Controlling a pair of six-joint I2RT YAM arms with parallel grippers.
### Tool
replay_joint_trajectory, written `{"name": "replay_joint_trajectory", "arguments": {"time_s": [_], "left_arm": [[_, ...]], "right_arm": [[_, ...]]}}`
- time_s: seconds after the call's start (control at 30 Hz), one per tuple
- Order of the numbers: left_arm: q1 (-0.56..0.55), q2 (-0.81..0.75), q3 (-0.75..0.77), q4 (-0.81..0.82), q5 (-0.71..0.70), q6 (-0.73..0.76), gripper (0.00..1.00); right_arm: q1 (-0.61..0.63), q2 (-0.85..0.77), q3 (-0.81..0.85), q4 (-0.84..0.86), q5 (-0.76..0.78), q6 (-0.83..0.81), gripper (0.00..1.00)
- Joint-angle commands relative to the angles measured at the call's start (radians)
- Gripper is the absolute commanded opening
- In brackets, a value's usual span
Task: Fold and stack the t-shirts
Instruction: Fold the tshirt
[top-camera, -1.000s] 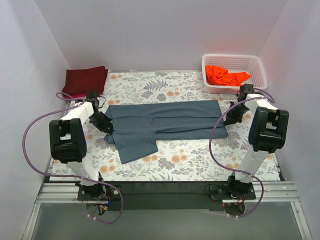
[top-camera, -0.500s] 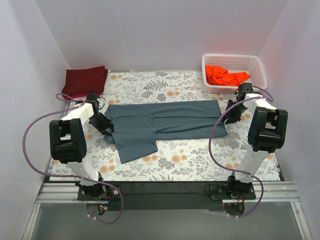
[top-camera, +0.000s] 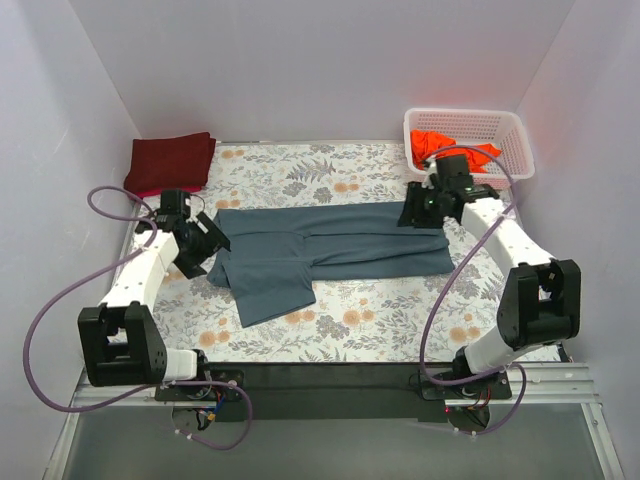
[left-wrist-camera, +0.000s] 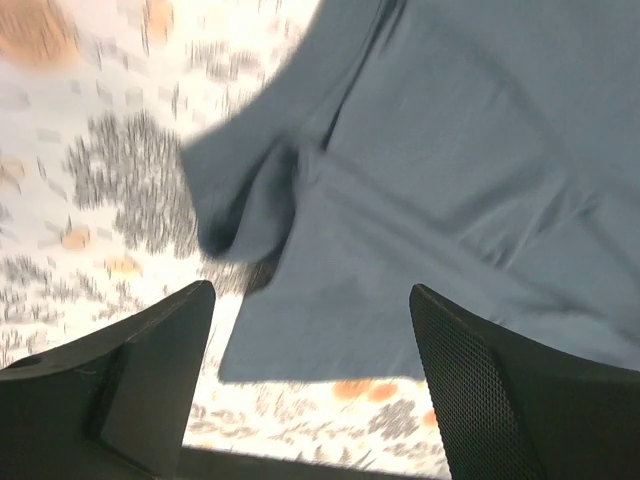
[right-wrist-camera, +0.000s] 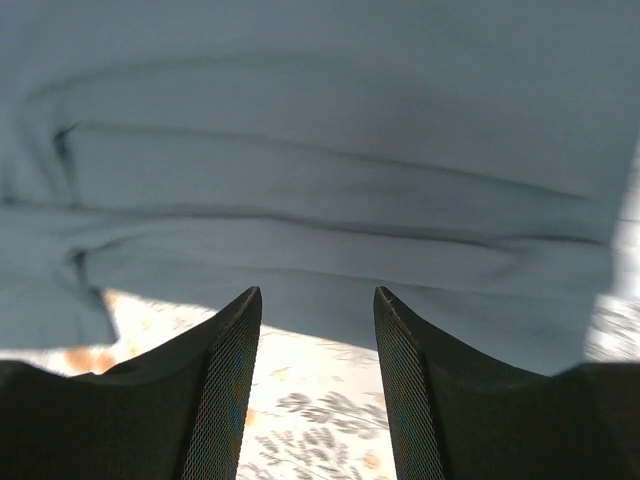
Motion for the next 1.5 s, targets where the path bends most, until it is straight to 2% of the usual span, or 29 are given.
{"name": "replay_joint_trajectory", "arguments": {"time_s": [0.0,0.2,0.53,0.6,0.9,1.03,1.1,1.2,1.23,1.3,1.33,1.37,1.47], "left_arm": [[-0.057,-0.078,-0.105,-0.039,0.012,-0.001,0.78],[-0.121,-0.128,-0.246,-0.034,0.051,-0.035,0.75],[-0.203,-0.097,-0.316,-0.005,0.107,-0.046,0.65],[-0.206,-0.079,-0.329,-0.005,0.112,-0.04,0.62],[-0.24,-0.008,-0.367,0.001,0.135,-0.038,0.59],[-0.255,0.027,-0.37,0.003,0.135,-0.043,0.54],[-0.258,0.037,-0.37,0.004,0.134,-0.046,0.52],[-0.261,0.053,-0.37,0.013,0.135,-0.051,0.41],[-0.263,0.057,-0.37,0.018,0.135,-0.051,0.35],[-0.269,0.07,-0.372,0.023,0.138,-0.054,0.27],[-0.27,0.073,-0.37,0.026,0.141,-0.054,0.2],[-0.272,0.076,-0.369,0.027,0.14,-0.054,0.15],[-0.276,0.069,-0.355,0.03,0.141,-0.051,0.0]], "right_arm": [[0.168,-0.013,-0.082,0.109,-0.108,0.029,0.56],[0.438,0.075,-0.121,0.283,-0.153,0.048,0.55],[0.675,0.267,-0.072,0.358,-0.201,0.057,0.51],[0.709,0.292,-0.066,0.357,-0.194,0.056,0.51],[0.758,0.336,-0.067,0.349,-0.181,0.062,0.46],[0.763,0.349,-0.061,0.338,-0.165,0.065,0.39],[0.763,0.35,-0.061,0.337,-0.153,0.068,0.32],[0.763,0.358,-0.058,0.33,-0.145,0.071,0.23],[0.763,0.359,-0.057,0.33,-0.142,0.072,0.21],[0.763,0.364,-0.052,0.326,-0.138,0.072,0.13],[0.761,0.365,-0.051,0.326,-0.136,0.069,0.1],[0.763,0.365,-0.047,0.324,-0.136,0.068,0.04],[0.763,0.356,-0.035,0.317,-0.133,0.062,0.01]]}}
